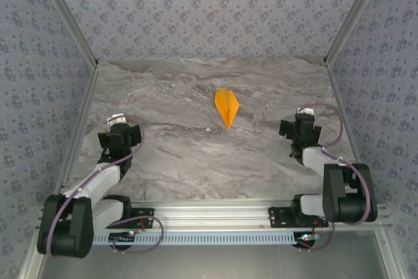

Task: Fold a paper plane with a square sheet of paper (fold left side to right side)
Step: Reset both arms

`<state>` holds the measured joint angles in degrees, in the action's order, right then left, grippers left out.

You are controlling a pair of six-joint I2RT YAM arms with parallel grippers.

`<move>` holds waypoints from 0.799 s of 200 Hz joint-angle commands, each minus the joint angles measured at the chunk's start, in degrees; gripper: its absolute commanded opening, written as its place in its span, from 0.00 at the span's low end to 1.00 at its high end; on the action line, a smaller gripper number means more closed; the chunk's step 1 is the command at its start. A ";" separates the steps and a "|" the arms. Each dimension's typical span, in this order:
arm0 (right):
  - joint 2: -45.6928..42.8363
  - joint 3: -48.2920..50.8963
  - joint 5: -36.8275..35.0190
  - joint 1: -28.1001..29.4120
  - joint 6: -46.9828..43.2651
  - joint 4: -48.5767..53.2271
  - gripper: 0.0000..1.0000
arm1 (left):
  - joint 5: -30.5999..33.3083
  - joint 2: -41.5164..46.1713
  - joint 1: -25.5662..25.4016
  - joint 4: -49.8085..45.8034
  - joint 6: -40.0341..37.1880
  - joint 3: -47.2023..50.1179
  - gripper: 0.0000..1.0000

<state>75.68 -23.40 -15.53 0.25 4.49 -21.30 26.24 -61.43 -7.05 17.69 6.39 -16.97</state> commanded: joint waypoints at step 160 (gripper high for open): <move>11.46 1.39 14.36 -2.53 -5.19 -25.11 1.00 | -26.95 -26.41 9.51 28.96 -4.35 -6.62 0.98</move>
<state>87.11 -21.15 -1.45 -2.37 0.38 -44.84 1.34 -87.88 2.28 47.92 3.20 -19.07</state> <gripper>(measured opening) 0.999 0.983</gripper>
